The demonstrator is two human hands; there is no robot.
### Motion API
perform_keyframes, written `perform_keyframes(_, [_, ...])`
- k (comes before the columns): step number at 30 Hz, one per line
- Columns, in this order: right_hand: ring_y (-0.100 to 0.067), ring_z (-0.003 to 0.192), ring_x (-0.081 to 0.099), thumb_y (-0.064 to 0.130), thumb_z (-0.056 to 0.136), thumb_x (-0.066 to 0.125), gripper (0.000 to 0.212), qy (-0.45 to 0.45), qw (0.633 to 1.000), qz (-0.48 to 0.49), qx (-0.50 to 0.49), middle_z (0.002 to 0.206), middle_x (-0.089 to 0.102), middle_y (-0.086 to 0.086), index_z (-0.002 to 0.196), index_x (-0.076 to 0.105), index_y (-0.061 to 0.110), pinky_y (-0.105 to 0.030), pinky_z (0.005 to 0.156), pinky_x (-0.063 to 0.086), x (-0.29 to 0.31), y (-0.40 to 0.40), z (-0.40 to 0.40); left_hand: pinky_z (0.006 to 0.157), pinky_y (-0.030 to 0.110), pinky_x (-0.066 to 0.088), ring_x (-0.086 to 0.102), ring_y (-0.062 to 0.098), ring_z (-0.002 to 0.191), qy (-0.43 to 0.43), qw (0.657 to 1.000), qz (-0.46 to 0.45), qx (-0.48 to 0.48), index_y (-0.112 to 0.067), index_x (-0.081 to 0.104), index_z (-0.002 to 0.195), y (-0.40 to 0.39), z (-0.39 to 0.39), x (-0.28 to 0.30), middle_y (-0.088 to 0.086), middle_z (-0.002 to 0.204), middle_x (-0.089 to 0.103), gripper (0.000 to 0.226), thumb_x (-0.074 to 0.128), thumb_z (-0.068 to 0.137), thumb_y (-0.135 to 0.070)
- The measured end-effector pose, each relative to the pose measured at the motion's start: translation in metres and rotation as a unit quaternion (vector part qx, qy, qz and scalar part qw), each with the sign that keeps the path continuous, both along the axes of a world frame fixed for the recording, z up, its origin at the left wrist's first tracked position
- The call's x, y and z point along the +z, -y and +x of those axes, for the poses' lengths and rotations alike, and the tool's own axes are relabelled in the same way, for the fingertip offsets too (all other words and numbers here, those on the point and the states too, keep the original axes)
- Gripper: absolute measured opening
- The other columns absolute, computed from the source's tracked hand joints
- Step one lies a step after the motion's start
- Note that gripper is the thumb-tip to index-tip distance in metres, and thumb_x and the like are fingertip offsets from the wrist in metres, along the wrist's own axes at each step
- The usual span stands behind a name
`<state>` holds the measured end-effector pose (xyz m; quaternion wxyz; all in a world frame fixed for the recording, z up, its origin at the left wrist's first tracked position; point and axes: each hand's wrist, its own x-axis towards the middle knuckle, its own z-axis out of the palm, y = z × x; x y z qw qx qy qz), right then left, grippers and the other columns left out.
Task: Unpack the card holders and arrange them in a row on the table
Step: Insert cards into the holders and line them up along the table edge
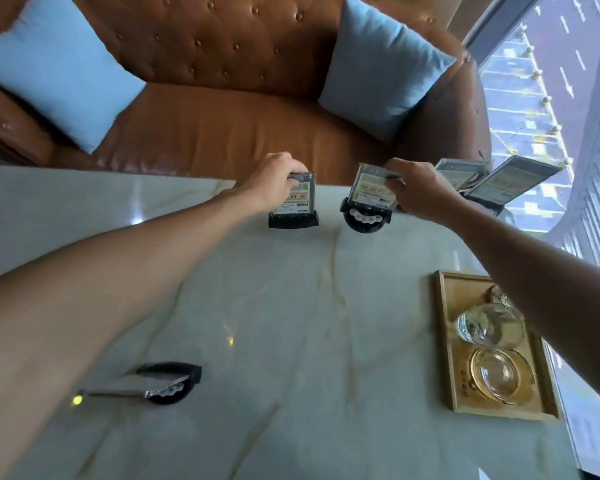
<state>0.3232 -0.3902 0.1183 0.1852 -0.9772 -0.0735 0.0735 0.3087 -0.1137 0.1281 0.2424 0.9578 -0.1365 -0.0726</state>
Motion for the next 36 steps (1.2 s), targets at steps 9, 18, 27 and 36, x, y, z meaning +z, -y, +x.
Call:
perform_keyframes(9, [-0.036,0.09,0.063,0.018,0.093,0.05,0.024,-0.013,1.0,0.012,-0.005,0.106,0.068,-0.019,0.114,0.064,0.02,-0.04,0.078,0.054,-0.025,0.025,0.062,0.089,0.041,0.047,0.059,0.033,0.1,-0.001,1.0,0.025,-0.018,-0.012,0.075,0.11,0.04,0.06,-0.026,0.011,0.097,0.061,0.023,0.06,0.094,-0.004])
perform_keyframes(18, [-0.031,0.085,0.061,0.019,0.096,0.053,0.024,-0.027,0.999,0.011,0.024,0.103,0.068,-0.019,0.117,0.064,0.015,-0.029,0.072,0.041,-0.052,0.042,0.074,0.086,0.033,0.046,0.06,0.029,0.101,0.012,1.0,0.012,-0.013,-0.011,0.073,0.113,0.059,0.081,-0.041,0.014,0.104,0.066,0.025,0.058,0.095,-0.003])
perform_keyframes(27, [-0.036,0.092,0.061,0.02,0.092,0.056,0.036,-0.051,0.997,-0.056,0.011,0.114,0.066,-0.02,0.127,0.057,0.015,-0.04,0.079,0.053,-0.037,0.037,0.07,0.101,0.04,0.047,0.059,0.028,0.116,-0.03,0.999,0.012,0.014,-0.019,0.065,0.128,0.059,0.071,-0.028,0.008,0.123,0.065,0.035,0.061,0.093,-0.016])
perform_keyframes(36, [-0.041,0.122,0.047,0.027,0.086,0.064,0.054,0.118,0.993,0.009,0.026,0.131,0.052,-0.021,0.136,0.049,0.011,-0.047,0.109,0.034,0.016,-0.044,0.008,0.102,0.034,0.044,0.058,0.021,0.121,-0.036,0.995,-0.051,0.076,-0.018,0.058,0.135,-0.026,-0.005,0.005,0.005,0.131,0.06,0.05,0.068,0.088,-0.031])
